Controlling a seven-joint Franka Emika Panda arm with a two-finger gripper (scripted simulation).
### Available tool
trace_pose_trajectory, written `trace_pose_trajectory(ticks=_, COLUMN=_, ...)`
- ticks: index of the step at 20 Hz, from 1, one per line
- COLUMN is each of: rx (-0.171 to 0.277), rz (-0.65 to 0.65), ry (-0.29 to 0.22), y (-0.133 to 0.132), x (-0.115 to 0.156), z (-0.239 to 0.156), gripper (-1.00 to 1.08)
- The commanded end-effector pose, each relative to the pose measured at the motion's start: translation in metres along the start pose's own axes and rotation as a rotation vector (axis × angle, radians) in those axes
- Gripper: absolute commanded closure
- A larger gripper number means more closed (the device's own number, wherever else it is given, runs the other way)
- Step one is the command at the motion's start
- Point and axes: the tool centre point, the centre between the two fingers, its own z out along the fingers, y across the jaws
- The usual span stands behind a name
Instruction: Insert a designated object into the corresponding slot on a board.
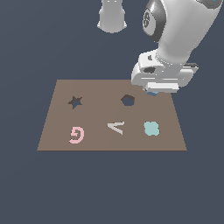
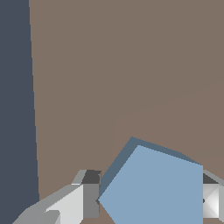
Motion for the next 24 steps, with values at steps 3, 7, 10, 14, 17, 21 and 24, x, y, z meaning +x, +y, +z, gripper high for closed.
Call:
trace_pose_trajectory(ticks=3, rx=0.0, rz=0.0, ry=0.0, y=0.0001, x=0.0001, z=0.0009, gripper=1.08)
trace_pose_trajectory(ticks=7, rx=0.0, rz=0.0, ry=0.0, y=0.0001, x=0.0001, z=0.0009, gripper=1.08)
trace_pose_trajectory(ticks=10, rx=0.0, rz=0.0, ry=0.001, y=-0.0002, x=0.0002, z=0.0002, gripper=1.08)
trace_pose_trajectory(ticks=14, rx=0.0, rz=-0.011, ry=0.001, y=0.0005, x=-0.0002, z=-0.0001, gripper=1.08)
trace_pose_trajectory(ticks=17, rx=0.0, rz=-0.034, ry=0.001, y=0.002, x=-0.001, z=-0.0002, gripper=1.08)
trace_pose_trajectory(ticks=21, rx=0.0, rz=-0.085, ry=0.001, y=0.0054, x=-0.0026, z=-0.0005, gripper=1.08)
trace_pose_trajectory(ticks=24, rx=0.0, rz=-0.137, ry=0.001, y=0.0091, x=-0.0041, z=-0.0008, gripper=1.08)
